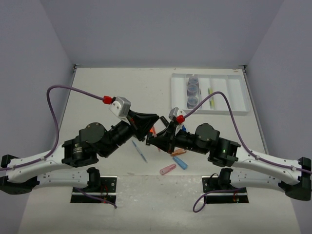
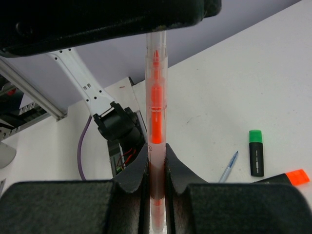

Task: Sort the stationery into containers
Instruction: Close the pen cap on the pen.

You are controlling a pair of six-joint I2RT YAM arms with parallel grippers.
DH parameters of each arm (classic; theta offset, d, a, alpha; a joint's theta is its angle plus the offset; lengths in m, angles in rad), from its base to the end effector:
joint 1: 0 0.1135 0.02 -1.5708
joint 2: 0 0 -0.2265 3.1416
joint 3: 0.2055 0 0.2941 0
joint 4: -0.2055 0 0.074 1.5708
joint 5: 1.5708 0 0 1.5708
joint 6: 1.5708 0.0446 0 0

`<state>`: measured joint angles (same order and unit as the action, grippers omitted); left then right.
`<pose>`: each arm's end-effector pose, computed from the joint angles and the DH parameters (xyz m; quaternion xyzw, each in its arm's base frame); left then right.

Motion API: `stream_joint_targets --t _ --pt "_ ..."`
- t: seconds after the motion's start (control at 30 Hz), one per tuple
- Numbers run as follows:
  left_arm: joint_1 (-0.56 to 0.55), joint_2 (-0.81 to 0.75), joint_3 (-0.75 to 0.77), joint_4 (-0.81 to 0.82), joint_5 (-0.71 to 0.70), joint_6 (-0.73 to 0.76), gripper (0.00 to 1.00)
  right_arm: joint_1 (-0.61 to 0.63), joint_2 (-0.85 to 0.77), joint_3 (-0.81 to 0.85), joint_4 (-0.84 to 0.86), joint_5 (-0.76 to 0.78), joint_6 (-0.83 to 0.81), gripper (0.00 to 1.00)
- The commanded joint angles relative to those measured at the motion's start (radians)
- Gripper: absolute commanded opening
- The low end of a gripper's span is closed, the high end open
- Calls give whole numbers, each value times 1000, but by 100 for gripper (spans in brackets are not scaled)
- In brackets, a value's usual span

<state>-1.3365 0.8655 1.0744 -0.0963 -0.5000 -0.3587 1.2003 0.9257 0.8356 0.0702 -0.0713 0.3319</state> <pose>0.0800 -0.2429 0.4171 0.1403 0.6565 -0.4326 0.6018 0.1036 0.2756 0.3260 -0.3229 0.6369 0.5034 0.4865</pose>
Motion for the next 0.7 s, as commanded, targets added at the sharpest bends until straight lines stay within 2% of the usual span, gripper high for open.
stream_joint_targets --t 0.0,0.33,0.67 --pt "-1 11 15 6 30 -15 13 1 -28 17 21 -17 -17 0" --pt "-1 29 -4 10 72 -27 0 2 -63 33 19 12 -26 0" --pt "-1 44 -66 20 160 -66 0 1 -32 166 -60 101 -66 0"
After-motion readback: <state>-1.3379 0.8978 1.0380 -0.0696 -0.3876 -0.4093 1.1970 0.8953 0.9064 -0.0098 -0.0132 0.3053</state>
